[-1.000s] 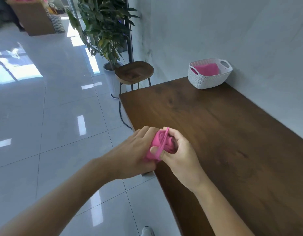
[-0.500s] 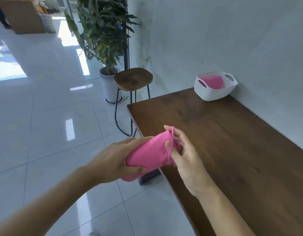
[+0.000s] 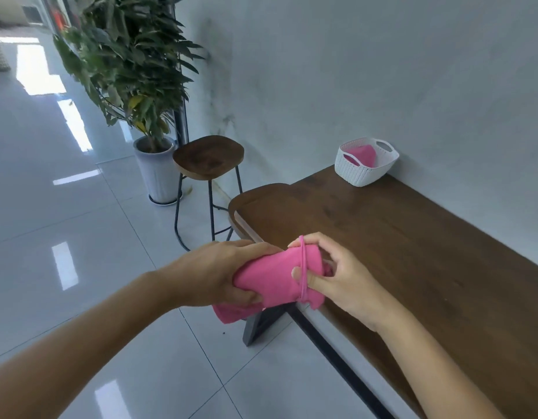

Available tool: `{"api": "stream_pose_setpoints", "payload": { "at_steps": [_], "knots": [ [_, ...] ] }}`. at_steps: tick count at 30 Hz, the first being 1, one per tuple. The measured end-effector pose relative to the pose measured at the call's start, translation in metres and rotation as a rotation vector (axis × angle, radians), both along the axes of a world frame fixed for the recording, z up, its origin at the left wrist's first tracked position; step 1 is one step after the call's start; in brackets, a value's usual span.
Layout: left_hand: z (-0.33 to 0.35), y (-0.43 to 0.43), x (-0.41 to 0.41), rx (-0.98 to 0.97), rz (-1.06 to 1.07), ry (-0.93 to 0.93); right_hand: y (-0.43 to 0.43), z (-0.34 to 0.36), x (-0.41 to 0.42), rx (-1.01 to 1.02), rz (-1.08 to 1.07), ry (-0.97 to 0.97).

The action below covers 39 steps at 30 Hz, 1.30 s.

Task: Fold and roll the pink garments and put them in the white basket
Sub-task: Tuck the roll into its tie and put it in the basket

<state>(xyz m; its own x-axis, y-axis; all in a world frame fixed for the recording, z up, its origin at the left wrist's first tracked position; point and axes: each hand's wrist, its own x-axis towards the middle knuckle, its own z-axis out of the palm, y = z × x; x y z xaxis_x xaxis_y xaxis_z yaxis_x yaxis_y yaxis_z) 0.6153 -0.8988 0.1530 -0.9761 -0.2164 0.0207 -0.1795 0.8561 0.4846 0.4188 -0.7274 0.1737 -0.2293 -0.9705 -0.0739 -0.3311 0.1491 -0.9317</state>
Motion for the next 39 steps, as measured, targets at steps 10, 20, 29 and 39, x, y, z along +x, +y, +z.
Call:
{"api": "stream_pose_setpoints", "payload": {
  "at_steps": [10, 20, 29, 39],
  "knots": [
    [-0.006, -0.040, -0.002, -0.105, -0.098, -0.077, -0.025, -0.004, 0.018, 0.213, 0.001, 0.216],
    [-0.024, -0.057, -0.064, -0.134, -0.012, -0.030, -0.017, -0.034, -0.048, 0.297, -0.159, 0.427],
    [-0.029, -0.071, -0.173, -0.049, 0.265, -0.021, 0.008, -0.089, -0.188, 0.443, -0.355, 0.724],
    [-0.025, -0.097, -0.294, -0.054, 0.412, -0.013, 0.032, -0.150, -0.275, 0.515, -0.586, 0.893]
  ]
}}
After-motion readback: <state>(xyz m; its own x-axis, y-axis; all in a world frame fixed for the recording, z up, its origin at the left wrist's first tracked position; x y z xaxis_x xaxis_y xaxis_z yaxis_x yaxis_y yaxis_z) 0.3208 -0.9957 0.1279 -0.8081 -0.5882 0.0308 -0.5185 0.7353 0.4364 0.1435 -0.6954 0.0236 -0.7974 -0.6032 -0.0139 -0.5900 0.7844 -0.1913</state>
